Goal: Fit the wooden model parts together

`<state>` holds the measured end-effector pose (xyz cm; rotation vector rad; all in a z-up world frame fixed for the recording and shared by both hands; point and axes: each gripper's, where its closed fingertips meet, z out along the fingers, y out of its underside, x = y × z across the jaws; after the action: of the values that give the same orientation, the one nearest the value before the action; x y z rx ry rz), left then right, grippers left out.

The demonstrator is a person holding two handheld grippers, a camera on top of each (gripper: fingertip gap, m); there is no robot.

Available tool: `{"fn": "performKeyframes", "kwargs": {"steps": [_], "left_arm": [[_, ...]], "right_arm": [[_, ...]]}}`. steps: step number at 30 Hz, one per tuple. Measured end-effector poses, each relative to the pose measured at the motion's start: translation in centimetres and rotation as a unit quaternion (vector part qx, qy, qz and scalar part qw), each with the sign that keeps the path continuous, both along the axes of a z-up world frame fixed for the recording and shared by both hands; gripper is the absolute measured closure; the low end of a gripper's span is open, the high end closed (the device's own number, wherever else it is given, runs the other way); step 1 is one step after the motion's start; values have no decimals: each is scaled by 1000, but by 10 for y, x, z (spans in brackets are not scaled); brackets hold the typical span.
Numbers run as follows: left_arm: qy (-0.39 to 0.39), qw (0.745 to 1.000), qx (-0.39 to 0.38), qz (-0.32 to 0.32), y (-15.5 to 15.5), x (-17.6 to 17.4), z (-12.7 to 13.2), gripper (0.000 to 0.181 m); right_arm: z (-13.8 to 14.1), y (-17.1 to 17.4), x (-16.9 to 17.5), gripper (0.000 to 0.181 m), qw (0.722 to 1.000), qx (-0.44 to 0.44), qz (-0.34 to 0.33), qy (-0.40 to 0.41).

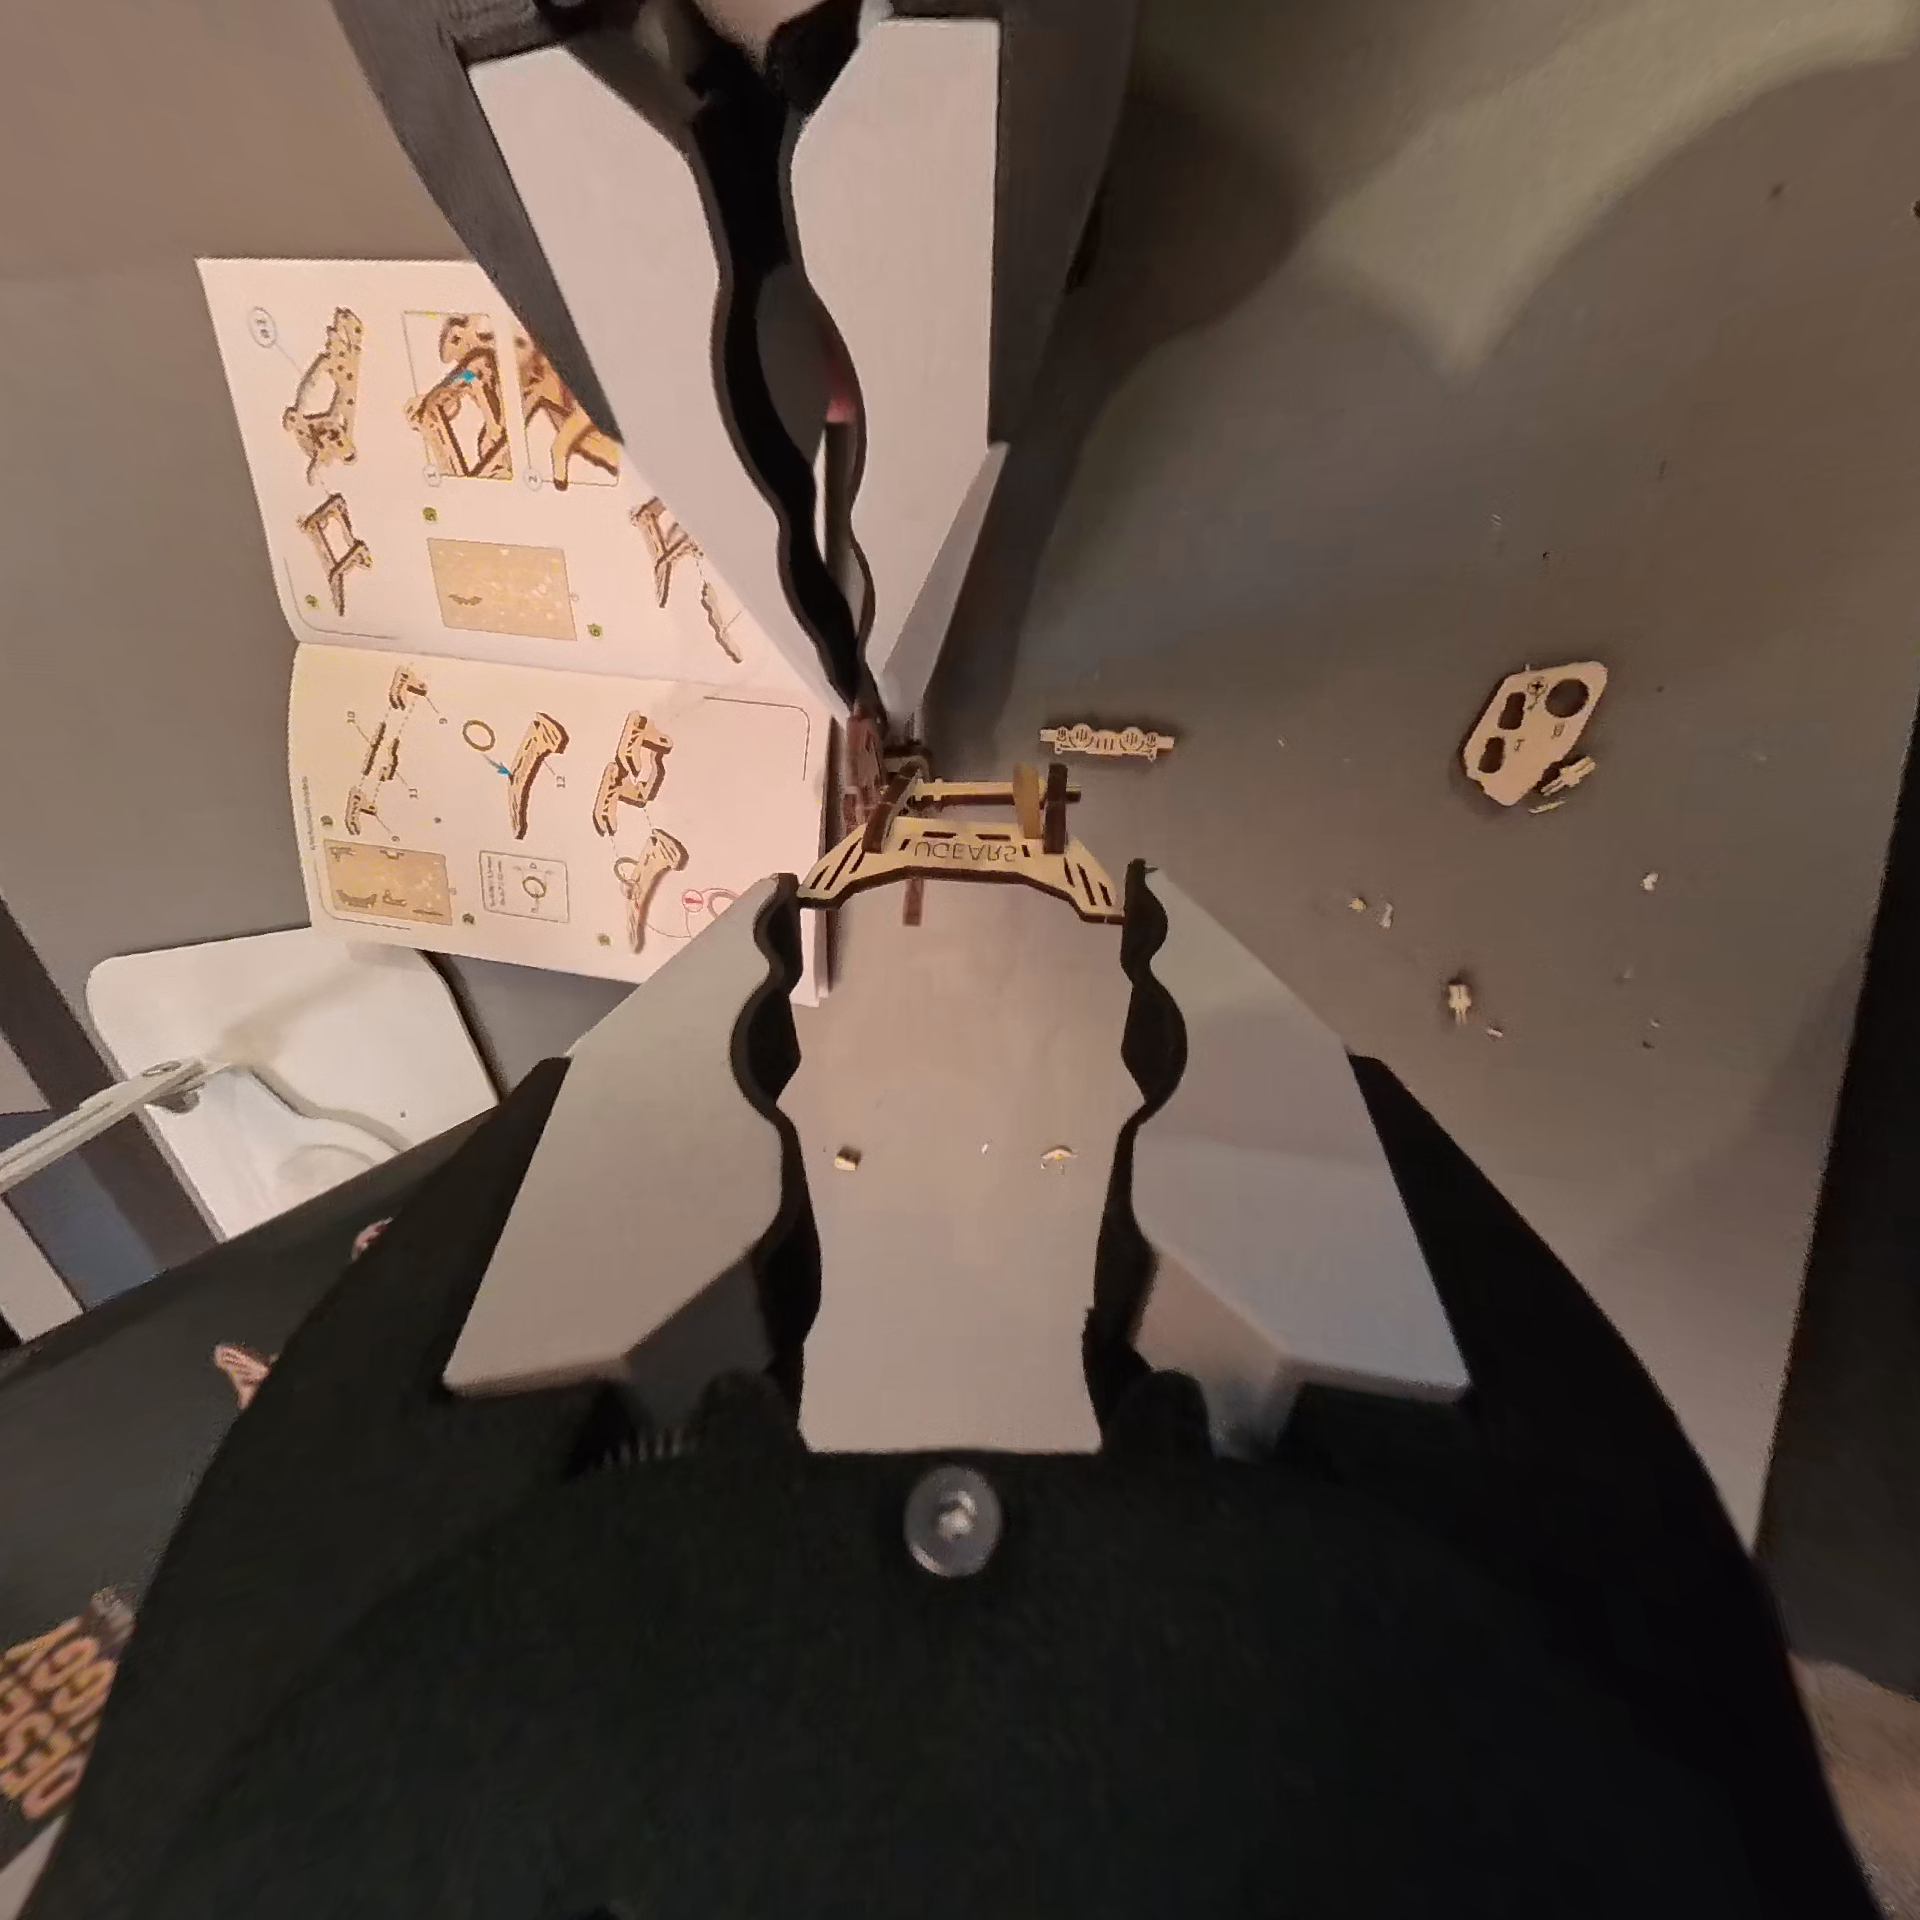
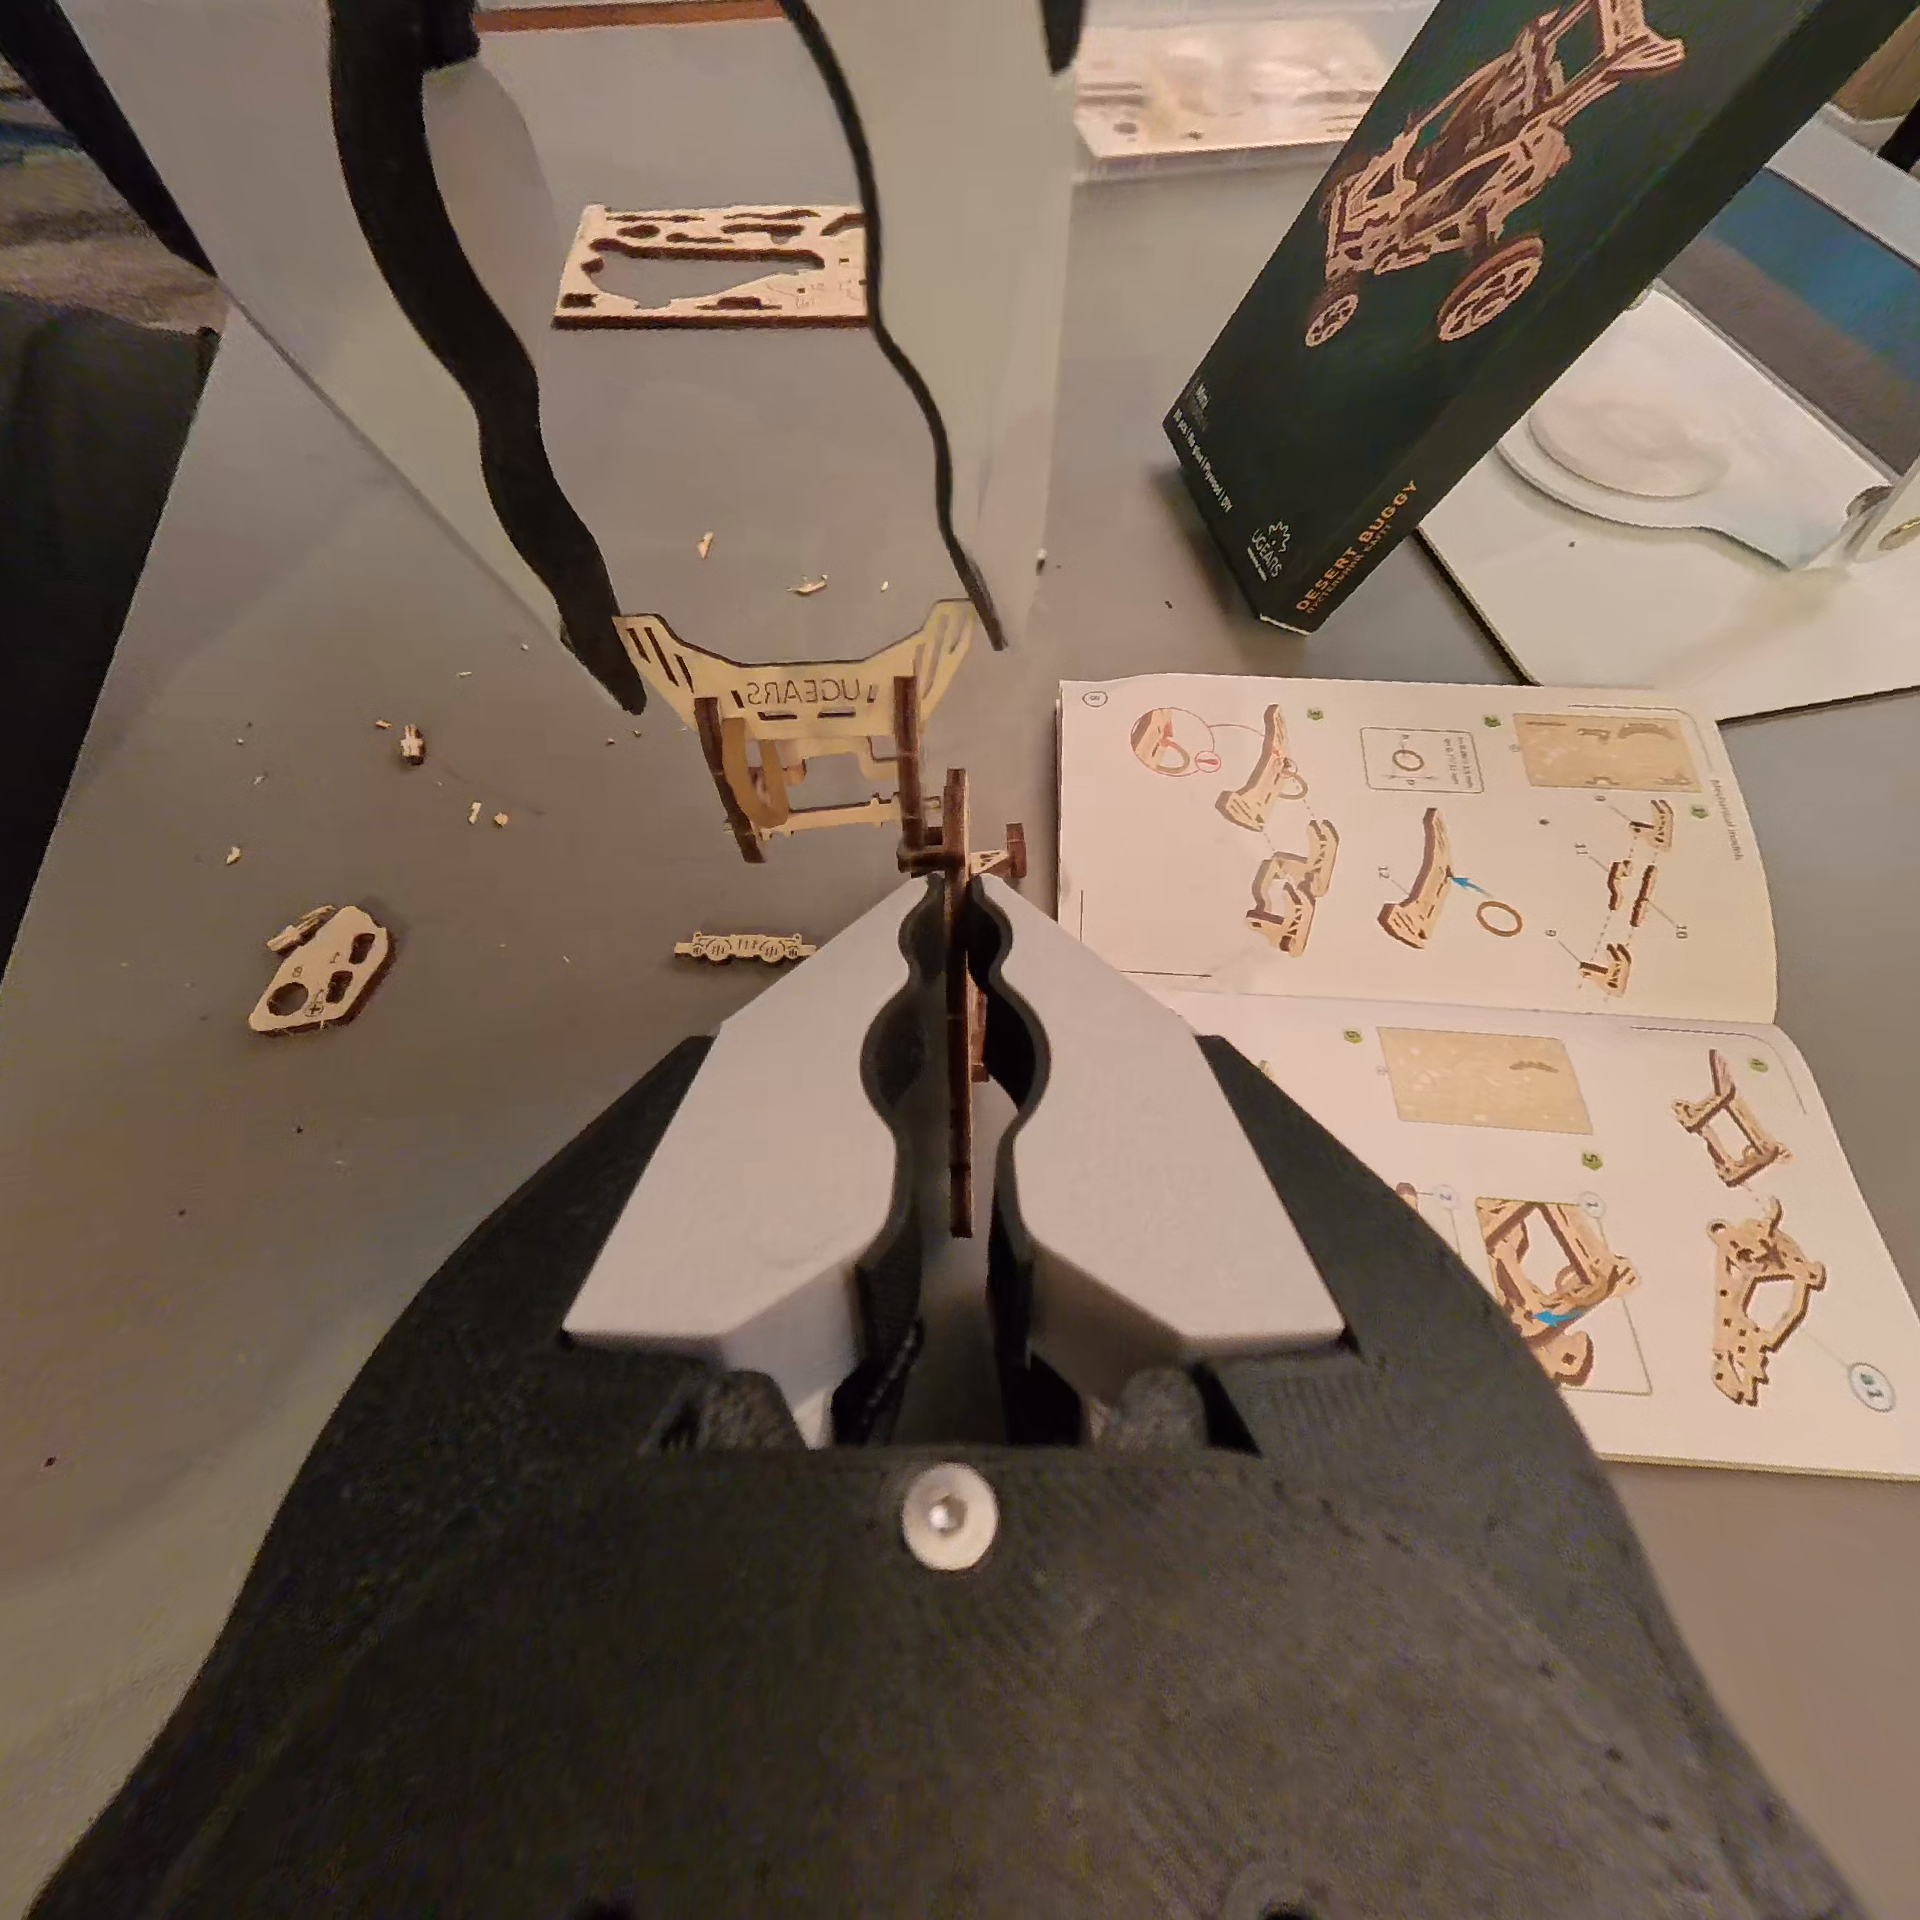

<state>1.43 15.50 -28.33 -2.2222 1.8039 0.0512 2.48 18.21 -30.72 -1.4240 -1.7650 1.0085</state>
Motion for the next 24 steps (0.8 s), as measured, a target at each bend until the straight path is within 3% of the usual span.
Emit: {"fn": "performKeyframes", "kwargs": {"steps": [11,16,24], "left_arm": [[-37,985,166,-34,-19,-6,-7,121],[-28,967,248,-51,-10,-9,5,121],[-18,957,278,-79,-12,-5,6,121]], "right_arm": [[5,0,1,181,1000,15,-4,20],[8,0,2,181,999,25,-6,31],[12,1,2,181,997,52,-8,51]]}}
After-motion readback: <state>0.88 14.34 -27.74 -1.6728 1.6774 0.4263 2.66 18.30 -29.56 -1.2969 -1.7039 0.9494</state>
